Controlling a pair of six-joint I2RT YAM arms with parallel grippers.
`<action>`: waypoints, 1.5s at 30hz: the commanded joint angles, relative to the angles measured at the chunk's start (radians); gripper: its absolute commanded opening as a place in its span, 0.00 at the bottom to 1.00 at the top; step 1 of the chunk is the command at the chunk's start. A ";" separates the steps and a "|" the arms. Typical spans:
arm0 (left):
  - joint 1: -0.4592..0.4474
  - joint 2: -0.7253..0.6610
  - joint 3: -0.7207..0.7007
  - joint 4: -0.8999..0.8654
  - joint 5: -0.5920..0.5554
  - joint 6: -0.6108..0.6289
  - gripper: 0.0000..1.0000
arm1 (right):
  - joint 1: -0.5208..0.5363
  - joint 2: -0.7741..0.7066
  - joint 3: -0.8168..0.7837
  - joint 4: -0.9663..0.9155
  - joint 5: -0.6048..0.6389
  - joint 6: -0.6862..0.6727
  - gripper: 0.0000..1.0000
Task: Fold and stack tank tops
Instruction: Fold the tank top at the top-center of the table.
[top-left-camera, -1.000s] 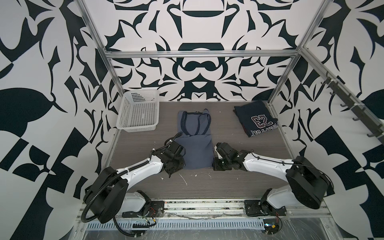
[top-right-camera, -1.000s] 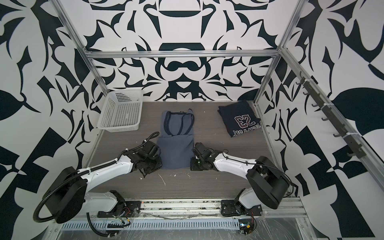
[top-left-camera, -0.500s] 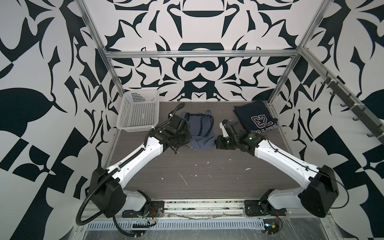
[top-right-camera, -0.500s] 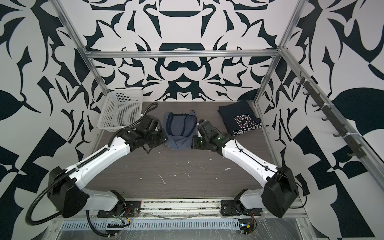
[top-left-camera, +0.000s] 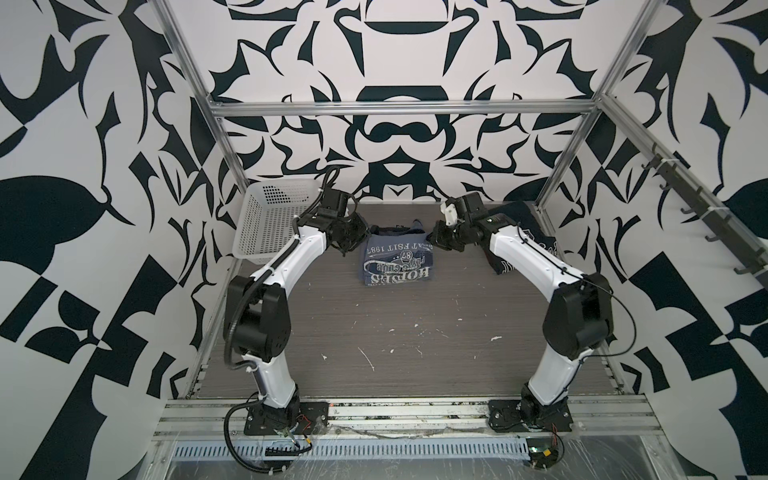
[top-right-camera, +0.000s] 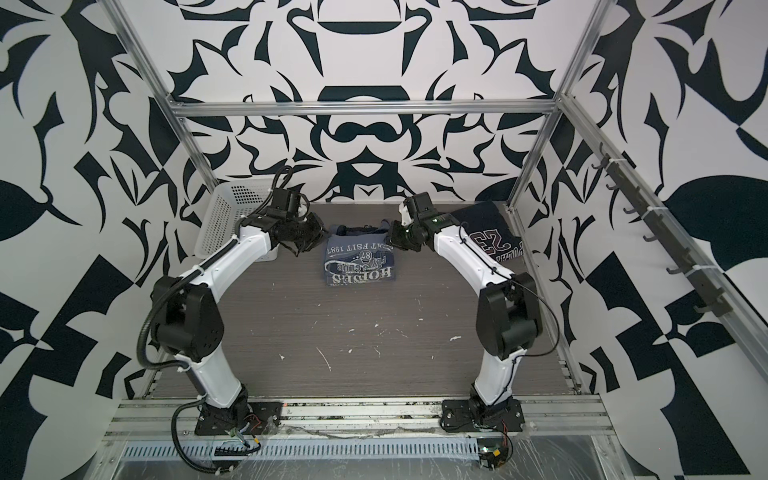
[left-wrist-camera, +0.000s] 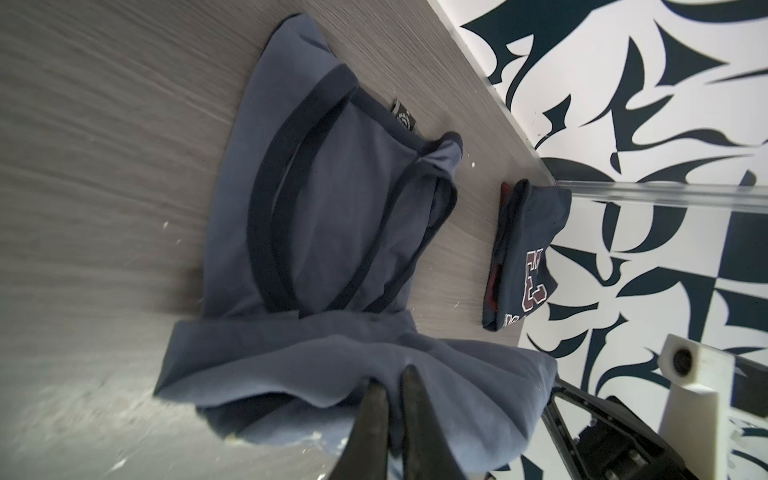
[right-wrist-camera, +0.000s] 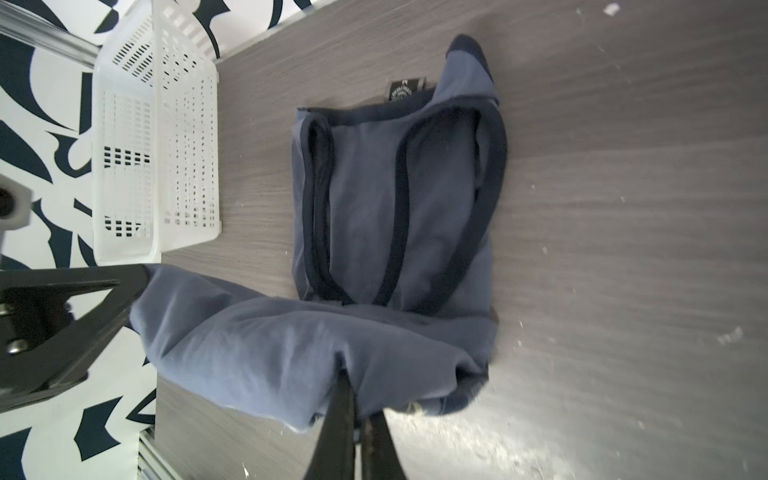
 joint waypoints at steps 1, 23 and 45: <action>0.024 0.067 0.078 0.050 0.086 -0.020 0.11 | -0.020 0.032 0.106 0.020 -0.036 -0.035 0.00; 0.098 0.472 0.380 0.223 0.127 -0.100 0.20 | -0.078 0.465 0.556 0.036 0.010 -0.054 0.00; 0.054 0.452 0.400 -0.014 -0.111 0.267 0.60 | -0.093 0.432 0.396 0.006 0.062 -0.086 0.60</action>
